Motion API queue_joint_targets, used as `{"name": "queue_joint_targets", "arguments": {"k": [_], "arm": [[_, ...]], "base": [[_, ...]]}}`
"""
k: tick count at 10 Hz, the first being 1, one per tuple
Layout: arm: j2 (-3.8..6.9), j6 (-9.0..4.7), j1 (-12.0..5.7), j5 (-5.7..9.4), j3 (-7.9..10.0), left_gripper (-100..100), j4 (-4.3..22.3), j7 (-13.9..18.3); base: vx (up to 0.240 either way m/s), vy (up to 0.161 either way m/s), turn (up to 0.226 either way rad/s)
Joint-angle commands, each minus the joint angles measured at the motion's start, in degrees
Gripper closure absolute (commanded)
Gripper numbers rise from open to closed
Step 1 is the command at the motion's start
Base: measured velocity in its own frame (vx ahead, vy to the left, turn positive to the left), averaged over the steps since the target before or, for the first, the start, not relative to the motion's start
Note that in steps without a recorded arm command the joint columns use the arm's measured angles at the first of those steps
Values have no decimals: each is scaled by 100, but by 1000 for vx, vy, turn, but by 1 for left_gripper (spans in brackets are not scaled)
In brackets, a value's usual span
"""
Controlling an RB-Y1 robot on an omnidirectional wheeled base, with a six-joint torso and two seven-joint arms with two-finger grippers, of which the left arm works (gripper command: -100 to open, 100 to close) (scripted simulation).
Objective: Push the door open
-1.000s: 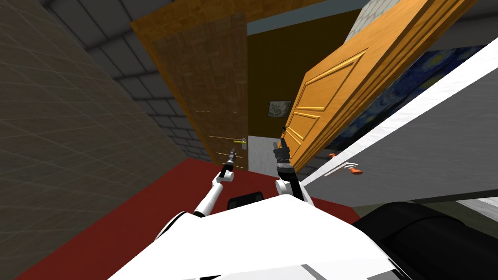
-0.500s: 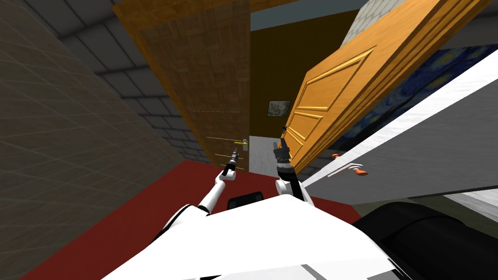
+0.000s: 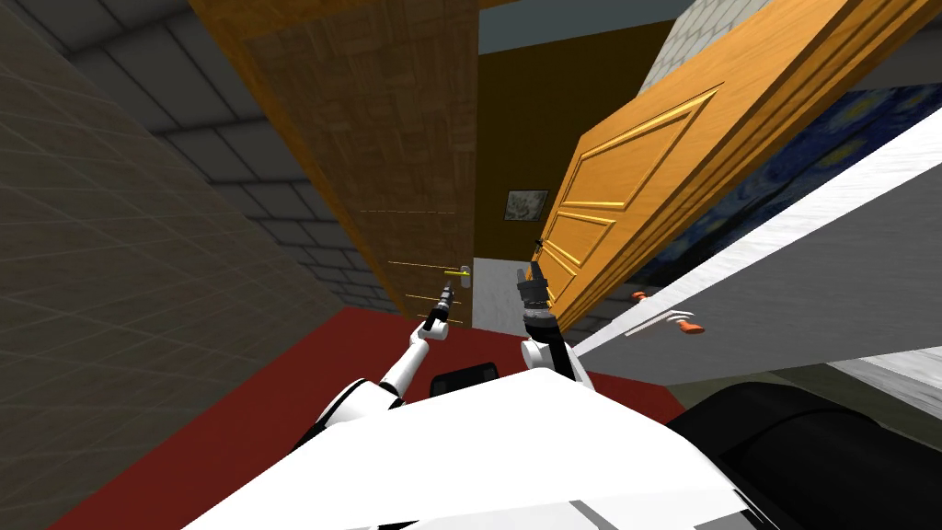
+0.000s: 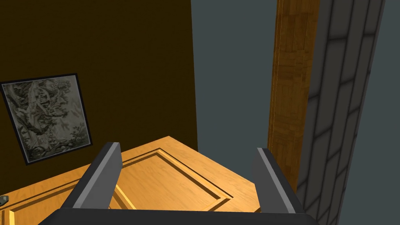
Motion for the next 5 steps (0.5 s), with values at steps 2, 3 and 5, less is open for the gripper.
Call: {"name": "queue_joint_targets", "arguments": {"k": [2, 3, 5], "arm": [[141, -11, -7, -3, 30, -100, 26, 1], [172, -15, -10, -4, 44, -100, 37, 2], [185, -26, -18, -6, 74, -100, 63, 3]], "base": [[142, -30, -26], [164, -43, -22], [225, -79, -27]]}}
